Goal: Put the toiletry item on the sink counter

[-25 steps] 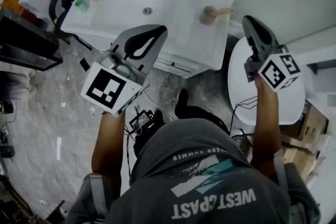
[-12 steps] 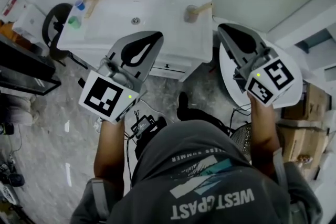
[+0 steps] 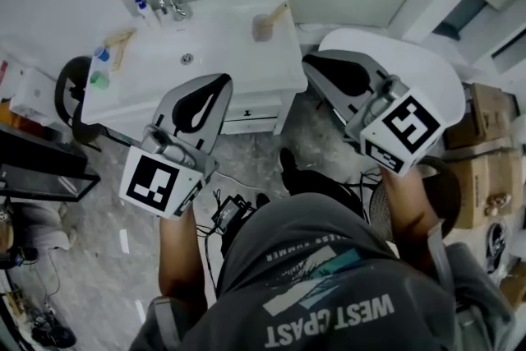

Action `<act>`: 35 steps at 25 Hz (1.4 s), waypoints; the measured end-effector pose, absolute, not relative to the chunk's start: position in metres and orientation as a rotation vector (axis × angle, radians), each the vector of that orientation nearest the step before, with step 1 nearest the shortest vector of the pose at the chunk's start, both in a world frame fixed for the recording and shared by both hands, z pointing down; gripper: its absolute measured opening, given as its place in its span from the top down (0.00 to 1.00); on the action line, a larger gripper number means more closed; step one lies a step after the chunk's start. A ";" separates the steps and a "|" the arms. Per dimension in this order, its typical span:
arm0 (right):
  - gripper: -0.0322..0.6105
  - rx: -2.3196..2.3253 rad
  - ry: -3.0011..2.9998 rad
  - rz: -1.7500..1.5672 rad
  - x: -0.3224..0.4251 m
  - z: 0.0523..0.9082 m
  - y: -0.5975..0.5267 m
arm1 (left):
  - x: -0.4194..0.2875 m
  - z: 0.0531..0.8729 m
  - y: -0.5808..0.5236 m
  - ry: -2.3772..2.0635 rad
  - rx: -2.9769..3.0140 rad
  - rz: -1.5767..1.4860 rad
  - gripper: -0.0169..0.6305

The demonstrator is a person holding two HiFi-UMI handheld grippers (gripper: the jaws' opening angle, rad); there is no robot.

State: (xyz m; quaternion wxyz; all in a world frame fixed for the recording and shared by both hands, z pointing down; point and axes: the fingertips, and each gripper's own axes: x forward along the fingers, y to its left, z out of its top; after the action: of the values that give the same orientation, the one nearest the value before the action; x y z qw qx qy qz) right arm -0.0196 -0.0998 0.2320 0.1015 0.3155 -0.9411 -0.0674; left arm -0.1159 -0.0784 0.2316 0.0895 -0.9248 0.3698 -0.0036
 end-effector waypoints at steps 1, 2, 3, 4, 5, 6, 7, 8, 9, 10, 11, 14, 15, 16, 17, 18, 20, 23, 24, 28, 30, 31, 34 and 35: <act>0.90 0.938 -2.774 -0.199 -0.018 0.232 -0.096 | -0.114 0.231 -0.076 1.088 -2.755 -0.008 0.97; 0.90 0.943 -2.770 -0.200 -0.017 0.232 -0.092 | -0.111 0.230 -0.073 1.078 -2.760 -0.004 0.97; 0.90 0.944 -2.766 -0.202 -0.016 0.232 -0.088 | -0.109 0.230 -0.070 1.070 -2.764 0.000 0.97; 0.90 0.942 -2.764 -0.207 -0.015 0.232 -0.083 | -0.106 0.229 -0.067 1.064 -2.766 0.001 0.97; 0.90 0.938 -2.764 -0.212 -0.015 0.231 -0.079 | -0.104 0.228 -0.065 1.058 -2.767 0.001 0.97; 0.90 0.932 -2.766 -0.217 -0.014 0.229 -0.075 | -0.101 0.228 -0.063 1.053 -2.769 -0.001 0.97; 0.90 0.926 -2.768 -0.221 -0.013 0.228 -0.071 | -0.098 0.227 -0.061 1.049 -2.770 -0.004 0.97; 0.90 0.920 -2.772 -0.225 -0.012 0.226 -0.067 | -0.095 0.226 -0.058 1.045 -2.772 -0.007 0.97; 0.90 0.913 -2.778 -0.229 -0.011 0.225 -0.063 | -0.093 0.225 -0.056 1.042 -2.772 -0.010 0.97; 0.90 0.908 -2.787 -0.234 -0.011 0.222 -0.059 | -0.090 0.225 -0.053 1.039 -2.772 -0.012 0.97; 0.90 0.904 -2.797 -0.242 -0.011 0.221 -0.055 | -0.087 0.224 -0.051 1.038 -2.770 -0.015 0.97; 0.90 0.884 -2.805 -0.269 -0.004 0.220 -0.045 | -0.074 0.226 -0.044 1.040 -2.766 -0.026 0.97; 0.90 0.877 -2.802 -0.278 0.000 0.222 -0.042 | -0.069 0.227 -0.042 1.041 -2.766 -0.032 0.97; 0.91 0.871 -2.798 -0.283 0.004 0.224 -0.040 | -0.063 0.229 -0.039 1.042 -2.768 -0.038 0.97; 0.91 0.866 -2.792 -0.283 0.010 0.227 -0.037 | -0.056 0.231 -0.038 1.044 -2.770 -0.047 0.97; 0.91 0.860 -2.787 -0.275 0.015 0.230 -0.036 | -0.051 0.233 -0.036 1.047 -2.774 -0.056 0.97; 0.91 0.845 -2.778 -0.238 0.026 0.238 -0.034 | -0.039 0.239 -0.036 1.056 -2.789 -0.074 0.97; 0.91 0.834 -2.766 -0.183 0.046 0.247 -0.031 | -0.018 0.250 -0.034 1.064 -2.826 -0.101 0.97; 0.91 0.833 -2.765 -0.173 0.053 0.249 -0.029 | -0.010 0.254 -0.033 1.063 -2.836 -0.109 0.97; 0.91 0.831 -2.756 -0.139 0.086 0.259 -0.014 | 0.025 0.265 -0.016 1.047 -2.864 -0.146 0.97; 0.91 0.829 -2.754 -0.122 0.100 0.264 -0.007 | 0.040 0.266 -0.006 1.043 -2.867 -0.152 0.97; 0.91 0.826 -2.756 -0.115 0.105 0.266 -0.004 | 0.045 0.266 -0.002 1.046 -2.867 -0.154 0.97; 0.91 0.805 -2.770 -0.107 0.116 0.268 0.006 | 0.057 0.267 0.008 1.070 -2.860 -0.171 0.97; 0.91 0.798 -2.775 -0.107 0.119 0.268 0.009 | 0.060 0.267 0.011 1.076 -2.856 -0.175 0.97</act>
State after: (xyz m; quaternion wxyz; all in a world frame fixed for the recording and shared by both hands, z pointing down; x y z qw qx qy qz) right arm 0.1191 0.0091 0.2683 0.1257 0.2741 -0.9527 -0.0368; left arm 0.0596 0.0108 0.2666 0.0425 -0.9334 0.3517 -0.0572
